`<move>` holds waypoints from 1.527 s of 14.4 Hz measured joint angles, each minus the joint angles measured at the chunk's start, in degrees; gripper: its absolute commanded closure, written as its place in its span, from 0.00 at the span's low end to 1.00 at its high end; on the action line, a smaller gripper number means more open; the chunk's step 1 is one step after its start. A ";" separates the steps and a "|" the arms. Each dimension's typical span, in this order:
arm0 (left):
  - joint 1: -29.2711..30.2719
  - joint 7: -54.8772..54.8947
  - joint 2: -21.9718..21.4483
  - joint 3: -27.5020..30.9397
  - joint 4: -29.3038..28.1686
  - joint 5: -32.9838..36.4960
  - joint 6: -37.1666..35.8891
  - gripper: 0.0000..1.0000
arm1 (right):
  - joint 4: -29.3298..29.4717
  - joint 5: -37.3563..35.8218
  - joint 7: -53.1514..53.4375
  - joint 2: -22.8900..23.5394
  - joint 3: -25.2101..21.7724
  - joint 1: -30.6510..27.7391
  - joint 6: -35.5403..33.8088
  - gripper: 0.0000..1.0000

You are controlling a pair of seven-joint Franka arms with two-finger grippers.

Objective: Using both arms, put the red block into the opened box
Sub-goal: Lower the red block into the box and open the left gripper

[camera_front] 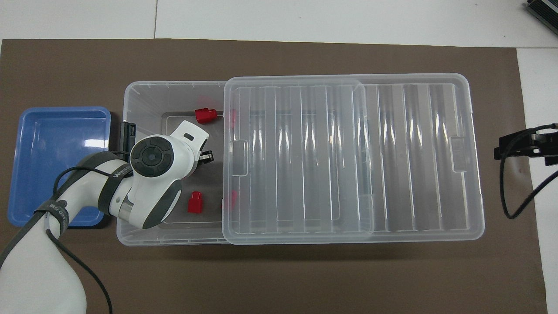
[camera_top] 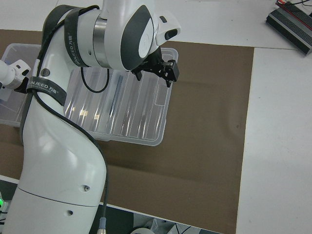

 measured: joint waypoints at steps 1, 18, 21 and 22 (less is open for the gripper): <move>0.00 0.00 0.05 0.06 0.00 0.01 0.17 1.00 | 0.00 0.00 0.00 0.00 0.00 -0.01 0.00 0.00; 0.01 -0.02 0.74 0.34 -0.01 0.20 0.75 0.00 | -0.39 0.00 0.00 -0.17 -0.14 -0.03 0.00 0.00; 0.01 -0.04 0.81 0.35 0.01 0.22 0.80 0.00 | -0.43 0.00 0.00 -0.23 -0.14 -0.03 0.00 0.00; 0.01 -0.04 0.81 0.37 0.01 0.22 0.80 0.00 | -0.45 0.00 0.00 -0.26 -0.14 -0.03 0.00 0.00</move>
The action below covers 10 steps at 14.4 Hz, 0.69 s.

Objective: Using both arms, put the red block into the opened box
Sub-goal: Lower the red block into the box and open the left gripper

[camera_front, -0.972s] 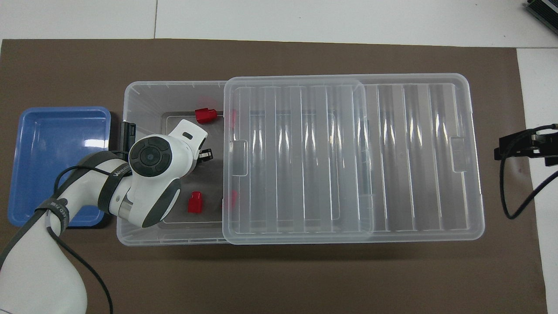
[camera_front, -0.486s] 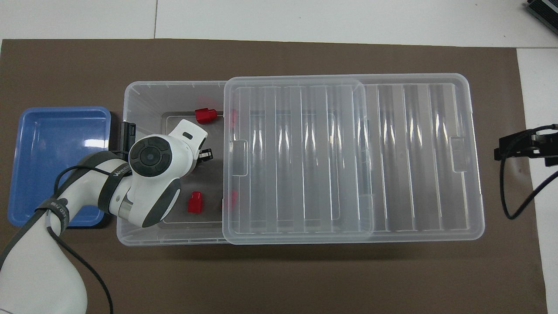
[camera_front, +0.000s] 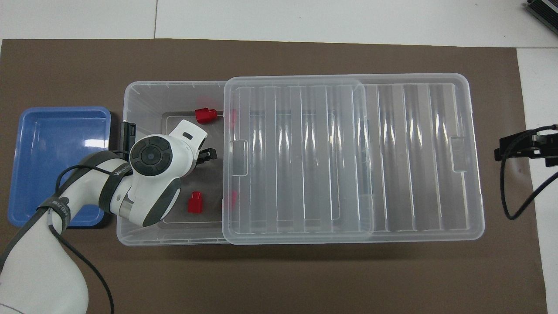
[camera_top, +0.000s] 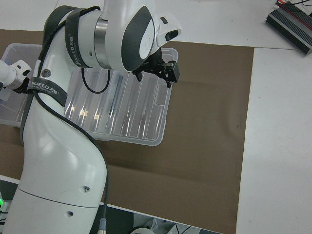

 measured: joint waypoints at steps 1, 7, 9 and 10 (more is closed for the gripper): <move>0.00 0.00 0.00 0.00 0.00 0.01 0.00 0.00 | -0.02 0.00 0.00 -0.03 0.00 0.00 0.00 0.00; 0.00 0.00 -0.10 0.10 2.25 0.15 -3.14 0.00 | -0.24 0.00 0.00 -0.28 -0.03 -0.01 0.01 0.00; 0.00 0.01 -0.39 0.10 3.13 0.16 -4.67 0.00 | -0.27 0.00 0.00 -0.30 -0.03 -0.01 0.04 0.00; 0.00 0.01 -0.57 0.10 3.55 0.16 -5.55 0.00 | -0.32 0.00 0.00 -0.30 -0.04 -0.02 0.04 0.00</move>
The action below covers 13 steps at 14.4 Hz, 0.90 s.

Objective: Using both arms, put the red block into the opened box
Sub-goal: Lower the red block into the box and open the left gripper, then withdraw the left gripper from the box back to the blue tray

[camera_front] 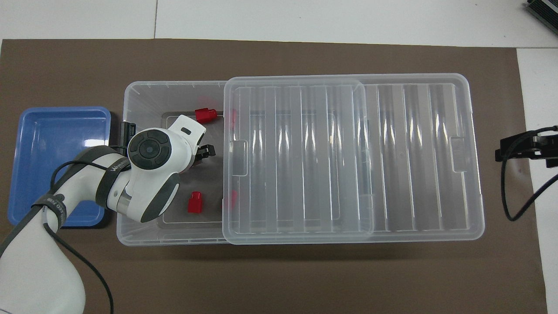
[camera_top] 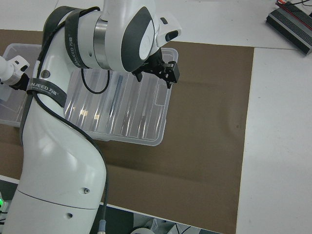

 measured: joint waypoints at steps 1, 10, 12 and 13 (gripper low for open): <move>0.00 0.01 -0.25 0.00 0.38 0.01 -0.78 0.00 | -0.05 0.00 0.00 -0.01 -0.01 -0.01 0.00 0.00; -0.02 0.09 -3.94 -0.34 4.12 0.03 -10.68 0.00 | -0.55 0.00 0.00 -0.19 -0.04 -0.26 0.02 0.00; -0.02 0.09 -4.72 -0.42 4.65 0.04 -12.08 0.00 | -0.57 0.00 0.00 -0.20 -0.04 -0.26 0.02 0.00; -0.02 0.11 -5.25 -0.42 4.71 0.03 -12.86 0.00 | -0.58 0.00 0.00 -0.20 -0.04 -0.26 0.02 0.00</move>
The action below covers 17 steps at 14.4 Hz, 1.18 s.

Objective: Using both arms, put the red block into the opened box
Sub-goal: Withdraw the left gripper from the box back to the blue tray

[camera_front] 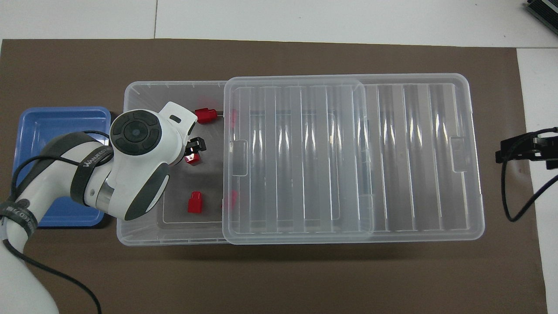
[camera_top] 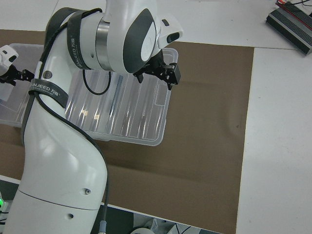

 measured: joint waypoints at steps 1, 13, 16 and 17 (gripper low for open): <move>0.00 0.04 -0.53 0.00 0.03 0.00 -0.83 0.00 | -0.01 0.00 0.00 0.00 0.00 0.00 0.00 0.00; 3.23 13.59 -6.74 1.11 7.30 -3.25 -19.09 0.00 | -3.27 0.00 -0.03 -0.02 -0.05 -1.95 8.81 0.85; 7.58 22.57 -10.42 1.27 7.33 -4.82 -23.46 0.00 | -7.03 0.00 -0.34 -0.04 -0.10 -3.03 13.94 1.00; 9.13 25.92 -11.61 1.31 7.32 -4.94 -24.98 0.00 | -8.56 0.00 -0.34 -0.07 -0.08 -3.37 15.68 1.00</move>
